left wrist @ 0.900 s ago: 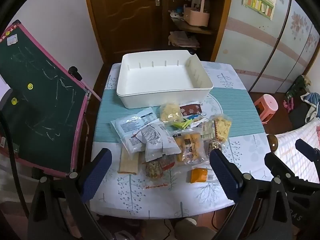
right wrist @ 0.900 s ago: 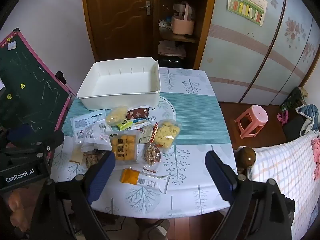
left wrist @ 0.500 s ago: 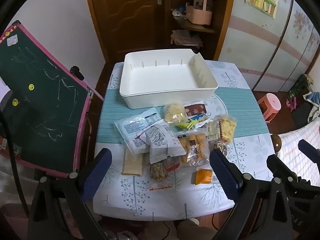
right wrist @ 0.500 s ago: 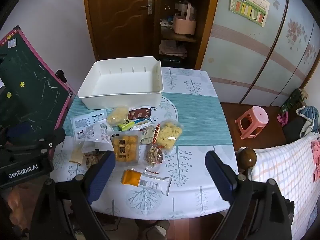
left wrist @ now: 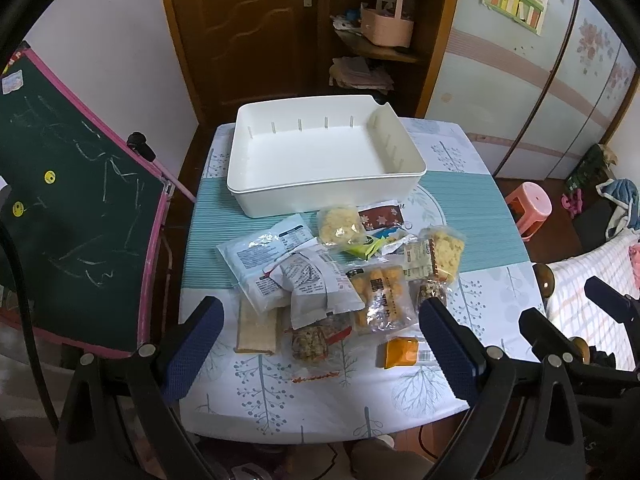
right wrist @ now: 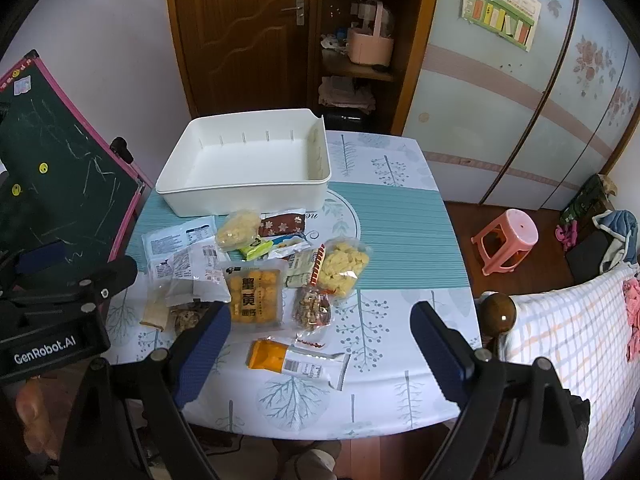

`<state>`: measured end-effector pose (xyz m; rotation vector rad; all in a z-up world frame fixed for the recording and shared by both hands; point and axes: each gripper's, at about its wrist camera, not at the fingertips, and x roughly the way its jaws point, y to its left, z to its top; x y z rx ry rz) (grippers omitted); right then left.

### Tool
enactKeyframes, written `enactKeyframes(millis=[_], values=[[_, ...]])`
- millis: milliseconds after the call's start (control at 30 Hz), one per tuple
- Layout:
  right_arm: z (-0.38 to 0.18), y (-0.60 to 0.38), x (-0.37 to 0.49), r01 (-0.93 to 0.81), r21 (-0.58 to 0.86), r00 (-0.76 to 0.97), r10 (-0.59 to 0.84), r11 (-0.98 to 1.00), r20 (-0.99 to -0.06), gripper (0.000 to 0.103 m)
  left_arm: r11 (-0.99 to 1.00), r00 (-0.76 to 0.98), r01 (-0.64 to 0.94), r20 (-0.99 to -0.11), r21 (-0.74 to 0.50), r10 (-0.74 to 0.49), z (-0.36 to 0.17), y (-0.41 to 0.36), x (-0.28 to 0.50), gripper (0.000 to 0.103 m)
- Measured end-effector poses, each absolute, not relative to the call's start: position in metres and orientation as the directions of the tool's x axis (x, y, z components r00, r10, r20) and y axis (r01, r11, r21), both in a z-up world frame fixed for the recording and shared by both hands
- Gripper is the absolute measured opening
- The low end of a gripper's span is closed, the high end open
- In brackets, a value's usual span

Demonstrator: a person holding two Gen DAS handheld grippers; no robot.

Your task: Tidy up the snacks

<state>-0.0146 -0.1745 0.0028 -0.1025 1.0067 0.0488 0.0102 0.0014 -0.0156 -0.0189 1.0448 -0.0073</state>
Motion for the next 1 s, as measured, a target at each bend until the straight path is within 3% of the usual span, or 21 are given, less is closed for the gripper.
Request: enactKeyframes(millis=[1000], values=[[-0.002,-0.158,-0.015,-0.088,-0.073,0.512,-0.017,0.993,-0.859,0.091,0.999,0.487,-0.024,-0.873,-0.036,-0.019,-0.016,0.028,0.012,0.098]])
